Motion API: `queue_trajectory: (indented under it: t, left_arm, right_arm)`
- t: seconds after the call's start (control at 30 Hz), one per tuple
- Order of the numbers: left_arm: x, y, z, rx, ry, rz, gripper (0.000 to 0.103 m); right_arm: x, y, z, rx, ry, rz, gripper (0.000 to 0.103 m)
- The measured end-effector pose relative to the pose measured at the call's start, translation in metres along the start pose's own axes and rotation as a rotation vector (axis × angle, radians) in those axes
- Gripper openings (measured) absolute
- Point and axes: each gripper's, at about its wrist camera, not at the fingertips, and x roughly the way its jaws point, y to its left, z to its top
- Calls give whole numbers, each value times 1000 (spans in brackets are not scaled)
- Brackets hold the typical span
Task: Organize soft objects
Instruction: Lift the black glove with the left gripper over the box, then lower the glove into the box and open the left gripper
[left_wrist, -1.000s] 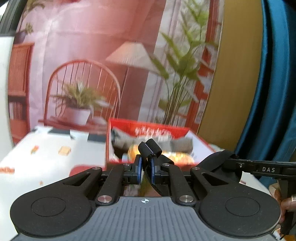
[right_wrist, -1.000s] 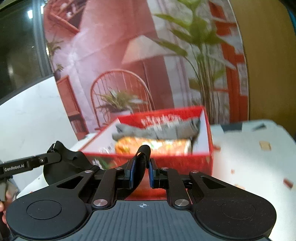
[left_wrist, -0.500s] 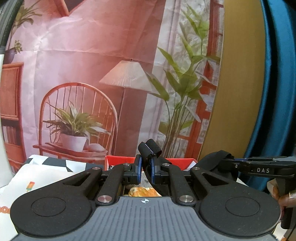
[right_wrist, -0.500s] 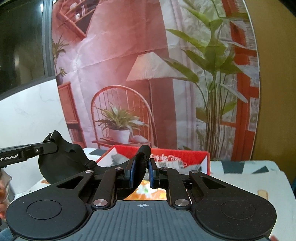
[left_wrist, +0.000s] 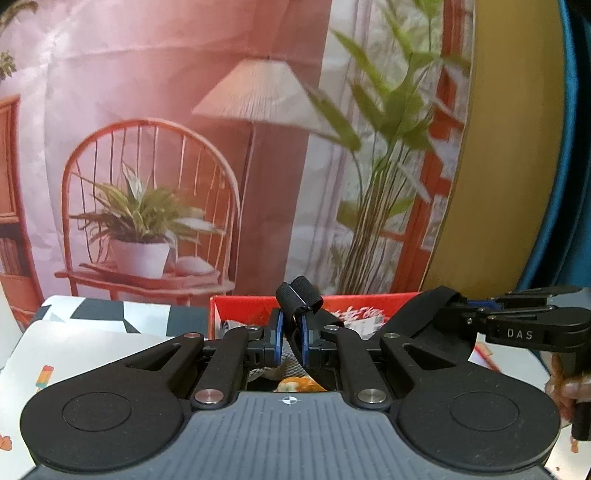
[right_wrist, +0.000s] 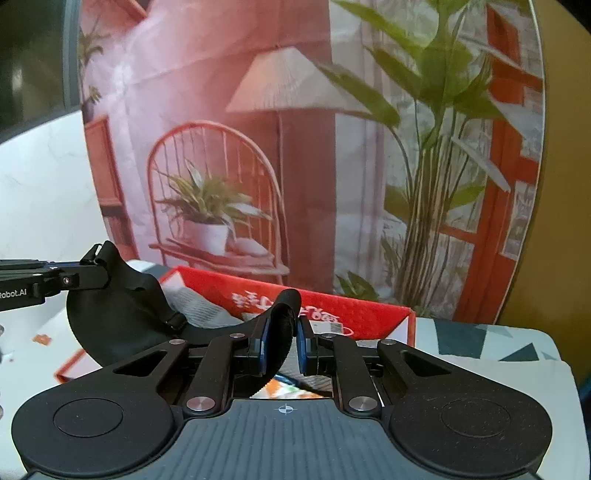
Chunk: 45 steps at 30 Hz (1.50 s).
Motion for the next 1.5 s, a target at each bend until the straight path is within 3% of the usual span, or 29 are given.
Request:
queue_trajectory:
  t: [0.3, 0.67, 0.87, 1.03, 1.1, 1.17, 1.27, 1.33, 1.4, 1.5]
  left_arm:
    - [43, 9, -4, 21, 98, 13, 11]
    - [72, -3, -13, 138, 228, -8, 11]
    - [70, 0, -14, 142, 236, -26, 14]
    - [56, -3, -8, 146, 200, -33, 54]
    - [49, -5, -5, 149, 192, -34, 57]
    - [42, -6, -2, 150, 185, -31, 63]
    - [28, -8, 0, 144, 174, -28, 79]
    - [17, -8, 0, 134, 169, -24, 96]
    - [3, -8, -2, 119, 157, -19, 100]
    - [-15, -7, -7, 86, 156, -13, 103]
  right_arm:
    - [45, -11, -1, -32, 83, -29, 14]
    - [70, -8, -9, -77, 204, -59, 14]
    - [70, -8, -12, -75, 231, -73, 21]
    - [58, -8, -11, -61, 204, -95, 41]
    - [50, -8, -11, -53, 189, -97, 58]
    - [43, -8, -11, -43, 176, -94, 65]
    - [31, -5, -11, -29, 162, -91, 73]
    - [22, -2, -13, -28, 147, -87, 81]
    - [10, 3, -15, -25, 126, -80, 93]
    - [-7, 10, -19, -13, 95, -72, 101]
